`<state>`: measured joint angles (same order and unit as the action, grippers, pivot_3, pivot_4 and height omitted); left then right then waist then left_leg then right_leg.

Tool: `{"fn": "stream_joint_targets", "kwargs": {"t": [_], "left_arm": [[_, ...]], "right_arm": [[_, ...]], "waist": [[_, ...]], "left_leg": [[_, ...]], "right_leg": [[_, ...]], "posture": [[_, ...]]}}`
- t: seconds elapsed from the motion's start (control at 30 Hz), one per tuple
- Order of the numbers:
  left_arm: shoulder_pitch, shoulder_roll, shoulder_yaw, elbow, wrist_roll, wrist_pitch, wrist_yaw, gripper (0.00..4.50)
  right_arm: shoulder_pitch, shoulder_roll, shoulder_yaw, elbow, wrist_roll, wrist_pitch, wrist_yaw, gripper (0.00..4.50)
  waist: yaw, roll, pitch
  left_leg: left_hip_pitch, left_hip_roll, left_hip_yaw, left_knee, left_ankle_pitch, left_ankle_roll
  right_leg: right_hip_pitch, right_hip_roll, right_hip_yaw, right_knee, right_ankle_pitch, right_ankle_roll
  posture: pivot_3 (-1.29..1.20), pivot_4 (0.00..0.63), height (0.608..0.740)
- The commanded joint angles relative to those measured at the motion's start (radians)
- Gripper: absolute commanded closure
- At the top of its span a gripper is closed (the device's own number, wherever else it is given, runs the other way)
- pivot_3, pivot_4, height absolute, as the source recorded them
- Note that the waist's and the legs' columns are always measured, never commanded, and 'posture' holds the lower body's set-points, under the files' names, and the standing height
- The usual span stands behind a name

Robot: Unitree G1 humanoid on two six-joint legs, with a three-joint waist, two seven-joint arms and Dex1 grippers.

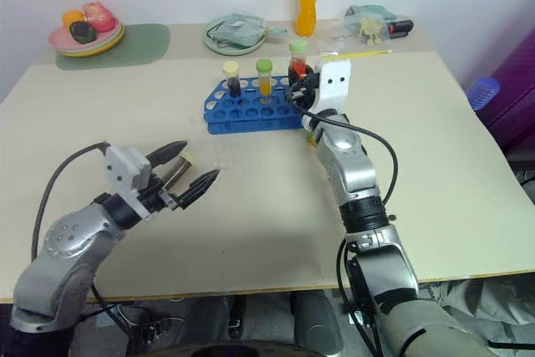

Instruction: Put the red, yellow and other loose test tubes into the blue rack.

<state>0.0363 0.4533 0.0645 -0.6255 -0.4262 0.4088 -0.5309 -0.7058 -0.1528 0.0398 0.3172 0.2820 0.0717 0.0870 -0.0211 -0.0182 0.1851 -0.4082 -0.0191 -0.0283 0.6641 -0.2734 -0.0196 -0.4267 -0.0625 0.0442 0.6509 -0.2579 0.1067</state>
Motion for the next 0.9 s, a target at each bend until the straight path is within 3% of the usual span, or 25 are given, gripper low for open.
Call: {"fn": "stream_joint_targets", "kwargs": {"t": [0.03, 0.57, 0.9], "left_arm": [[0.004, -0.006, -0.024, -0.033, 0.005, 0.001, 0.014, 0.0], [0.015, 0.017, -0.005, -0.097, -0.037, 0.065, 0.04, 0.0], [0.016, 0.024, 0.0, -0.11, -0.05, 0.083, 0.041, 0.0]], "right_arm": [[-0.033, 0.029, -0.029, 0.073, -0.043, -0.119, 0.015, 3.76], [-0.105, 0.072, -0.081, 0.372, -0.133, -0.348, 0.042, 3.76], [-0.099, 0.092, -0.092, 0.444, -0.175, -0.466, 0.023, 3.76]], "waist": [[0.0, 0.0, 0.0], [-0.001, 0.001, 0.0], [-0.002, 0.001, 0.0]], "left_leg": [[0.0, 0.0, 0.0, 0.0, 0.0, 0.0], [0.0, 0.0, 0.0, 0.0, 0.0, -0.001], [0.0, 0.0, -0.001, 0.0, 0.001, -0.001]], "right_leg": [[0.0, 0.0, 0.0, 0.0, 0.0, 0.0], [0.0, 0.0, 0.0, 0.001, 0.0, 0.0], [0.0, 0.0, 0.0, 0.001, 0.0, 0.0]], "posture": [[0.0, 0.15, 0.729], [0.0, 0.15, 0.729], [0.0, 0.15, 0.729]]}}
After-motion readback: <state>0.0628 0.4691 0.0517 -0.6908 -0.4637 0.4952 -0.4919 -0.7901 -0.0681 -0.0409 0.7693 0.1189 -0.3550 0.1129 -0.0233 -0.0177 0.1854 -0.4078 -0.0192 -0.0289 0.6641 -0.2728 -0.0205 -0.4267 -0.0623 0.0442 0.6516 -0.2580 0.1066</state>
